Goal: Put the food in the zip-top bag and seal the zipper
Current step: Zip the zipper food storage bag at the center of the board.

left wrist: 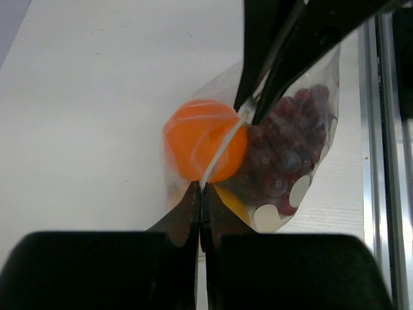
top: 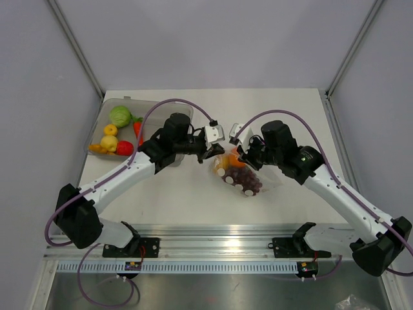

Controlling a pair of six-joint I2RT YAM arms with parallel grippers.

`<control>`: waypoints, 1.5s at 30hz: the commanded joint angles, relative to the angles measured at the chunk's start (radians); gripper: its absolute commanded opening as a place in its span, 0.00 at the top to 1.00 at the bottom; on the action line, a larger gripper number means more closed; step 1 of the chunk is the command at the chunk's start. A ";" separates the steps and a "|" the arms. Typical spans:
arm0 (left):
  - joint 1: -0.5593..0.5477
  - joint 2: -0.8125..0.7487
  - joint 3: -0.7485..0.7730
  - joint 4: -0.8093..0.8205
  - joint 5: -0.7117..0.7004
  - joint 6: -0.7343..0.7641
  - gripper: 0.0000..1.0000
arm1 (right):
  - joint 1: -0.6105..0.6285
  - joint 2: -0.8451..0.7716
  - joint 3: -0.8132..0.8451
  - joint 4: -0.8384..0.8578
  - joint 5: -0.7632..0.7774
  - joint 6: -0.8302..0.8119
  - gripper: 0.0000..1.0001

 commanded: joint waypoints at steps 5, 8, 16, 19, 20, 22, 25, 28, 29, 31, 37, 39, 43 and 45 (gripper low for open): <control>0.084 -0.050 -0.050 0.185 -0.007 -0.177 1.00 | -0.009 -0.116 -0.082 0.108 -0.028 0.039 1.00; 0.123 -0.054 -0.056 0.185 0.016 -0.204 1.00 | -0.009 -0.135 -0.096 0.098 -0.018 0.048 1.00; 0.175 -0.076 -0.085 0.215 0.031 -0.224 1.00 | -0.011 -0.173 -0.128 0.077 0.027 0.074 1.00; 0.189 -0.073 -0.088 0.219 0.027 -0.227 1.00 | -0.009 -0.193 -0.134 0.062 0.042 0.082 1.00; 0.202 -0.073 -0.090 0.217 0.028 -0.227 1.00 | -0.009 -0.198 -0.139 0.055 0.051 0.083 1.00; 0.218 -0.073 -0.090 0.217 0.027 -0.229 1.00 | -0.007 -0.216 -0.147 0.049 0.061 0.088 1.00; 0.253 -0.067 -0.085 0.217 0.030 -0.232 1.00 | -0.009 -0.245 -0.162 0.031 0.079 0.091 1.00; 0.290 -0.060 -0.074 0.211 0.033 -0.232 1.00 | -0.009 -0.271 -0.176 0.014 0.094 0.097 1.00; 0.310 -0.059 -0.071 0.208 0.035 -0.233 1.00 | -0.009 -0.277 -0.179 0.011 0.099 0.100 1.00; 0.327 -0.048 -0.064 0.205 0.036 -0.232 1.00 | -0.009 -0.291 -0.185 0.006 0.104 0.105 1.00; 0.380 -0.027 -0.039 0.196 0.036 -0.233 1.00 | -0.009 -0.333 -0.200 -0.024 0.127 0.112 1.00; 0.400 -0.019 -0.031 0.194 0.038 -0.239 1.00 | -0.011 -0.346 -0.205 -0.032 0.137 0.114 1.00; 0.423 -0.001 -0.013 0.192 0.047 -0.243 1.00 | -0.009 -0.369 -0.214 -0.043 0.150 0.117 1.00; 0.423 0.007 -0.002 0.192 0.051 -0.247 1.00 | -0.009 -0.376 -0.216 -0.040 0.148 0.117 1.00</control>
